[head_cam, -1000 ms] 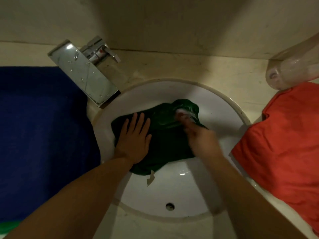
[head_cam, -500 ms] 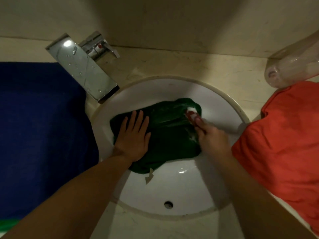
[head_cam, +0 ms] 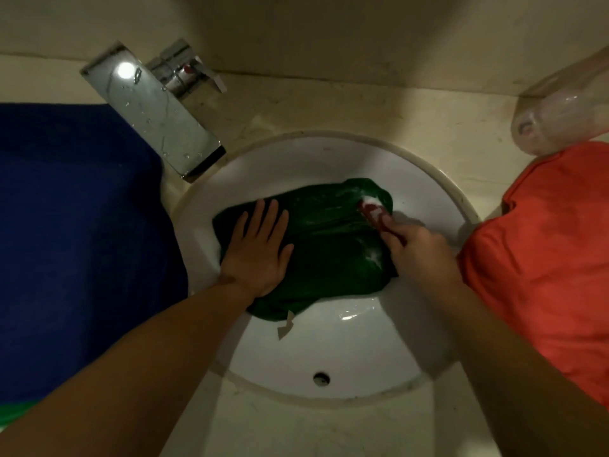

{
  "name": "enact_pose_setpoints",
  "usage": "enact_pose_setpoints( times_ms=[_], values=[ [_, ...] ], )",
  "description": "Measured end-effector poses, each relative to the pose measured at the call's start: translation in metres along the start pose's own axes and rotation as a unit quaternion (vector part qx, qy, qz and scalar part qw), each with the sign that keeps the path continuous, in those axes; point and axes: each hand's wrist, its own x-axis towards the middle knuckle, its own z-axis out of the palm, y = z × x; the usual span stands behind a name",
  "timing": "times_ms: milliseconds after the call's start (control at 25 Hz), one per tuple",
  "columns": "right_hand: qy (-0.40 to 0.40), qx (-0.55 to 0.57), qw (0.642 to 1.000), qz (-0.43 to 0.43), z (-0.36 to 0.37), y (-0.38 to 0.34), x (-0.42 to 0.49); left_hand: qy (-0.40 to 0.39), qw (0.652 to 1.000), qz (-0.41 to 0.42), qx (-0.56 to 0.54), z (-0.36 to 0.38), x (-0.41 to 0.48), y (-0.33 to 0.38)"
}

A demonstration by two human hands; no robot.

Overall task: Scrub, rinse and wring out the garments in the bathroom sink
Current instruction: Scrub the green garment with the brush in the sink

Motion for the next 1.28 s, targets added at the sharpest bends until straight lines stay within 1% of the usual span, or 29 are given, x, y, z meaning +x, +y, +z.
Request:
enact_pose_setpoints(
  times_ms=[80,160,240,320,400,480,520,560,600,680,720,760,800,840,880,920,1000,1040,1080,1160,1240,1280],
  values=[
    [0.015,-0.003,0.997,-0.075,0.010,-0.022,-0.009,-0.016,1.000,0.001,0.001,0.003,-0.002,-0.003],
    [0.045,0.044,0.985,-0.163,0.010,-0.042,-0.018,-0.041,0.999,-0.002,-0.010,-0.003,-0.005,0.000],
    [0.076,0.081,0.968,-0.226,-0.022,-0.048,-0.005,-0.061,0.997,-0.005,-0.035,-0.019,-0.001,0.007],
    [0.106,0.081,0.948,-0.290,-0.061,-0.049,0.022,-0.051,0.997,-0.005,-0.050,-0.041,0.007,0.014],
    [0.102,0.030,0.942,-0.319,-0.096,-0.052,0.058,-0.011,0.998,0.006,-0.067,-0.059,0.016,0.019],
    [0.050,-0.046,0.946,-0.316,-0.118,-0.061,0.082,0.004,0.996,0.024,-0.090,-0.069,0.025,0.021],
    [0.040,-0.074,0.943,-0.321,-0.125,-0.064,0.090,0.005,0.995,0.031,-0.098,-0.072,0.029,0.022],
    [0.064,-0.089,0.935,-0.337,-0.130,-0.065,0.095,0.003,0.994,0.033,-0.103,-0.071,0.031,0.022],
    [0.116,-0.091,0.925,-0.351,-0.134,-0.066,0.098,-0.007,0.994,0.026,-0.105,-0.069,0.033,0.021],
    [0.238,-0.054,0.903,-0.354,-0.126,-0.064,0.091,-0.026,0.994,-0.008,-0.108,-0.061,0.038,0.016],
    [0.271,-0.029,0.889,-0.368,-0.112,-0.064,0.083,-0.025,0.993,-0.033,-0.111,-0.056,0.039,0.013],
    [0.272,-0.016,0.876,-0.397,-0.092,-0.065,0.072,-0.015,0.993,-0.052,-0.109,-0.051,0.040,0.011],
    [0.237,-0.021,0.872,-0.427,-0.065,-0.064,0.063,0.004,0.993,-0.060,-0.101,-0.043,0.040,0.009],
    [0.185,-0.044,0.879,-0.438,-0.041,-0.065,0.057,0.027,0.994,-0.056,-0.092,-0.036,0.041,0.009],
    [0.129,-0.081,0.892,-0.425,-0.019,-0.067,0.056,0.048,0.994,-0.050,-0.084,-0.030,0.040,0.007],
    [0.073,-0.125,0.909,-0.390,-0.002,-0.069,0.059,0.066,0.993,-0.051,-0.079,-0.024,0.040,0.006],
    [-0.028,-0.203,0.935,-0.289,0.018,-0.069,0.071,0.077,0.991,-0.066,-0.082,-0.018,0.040,0.003],
    [-0.050,-0.233,0.939,-0.248,0.023,-0.069,0.075,0.069,0.990,-0.078,-0.090,-0.018,0.041,0.002],
    [-0.047,-0.253,0.939,-0.228,0.025,-0.069,0.077,0.054,0.990,-0.089,-0.096,-0.020,0.042,0.001],
    [-0.030,-0.269,0.937,-0.222,0.026,-0.068,0.077,0.035,0.989,-0.101,-0.105,-0.023,0.042,0.000],
    [-0.048,-0.255,0.937,-0.232,0.021,-0.064,0.072,0.019,0.986,-0.100,-0.129,-0.033,0.040,-0.001],
    [-0.067,-0.220,0.947,-0.226,0.015,-0.062,0.069,0.027,0.984,-0.093,-0.149,-0.042,0.038,0.001]
  ],
)
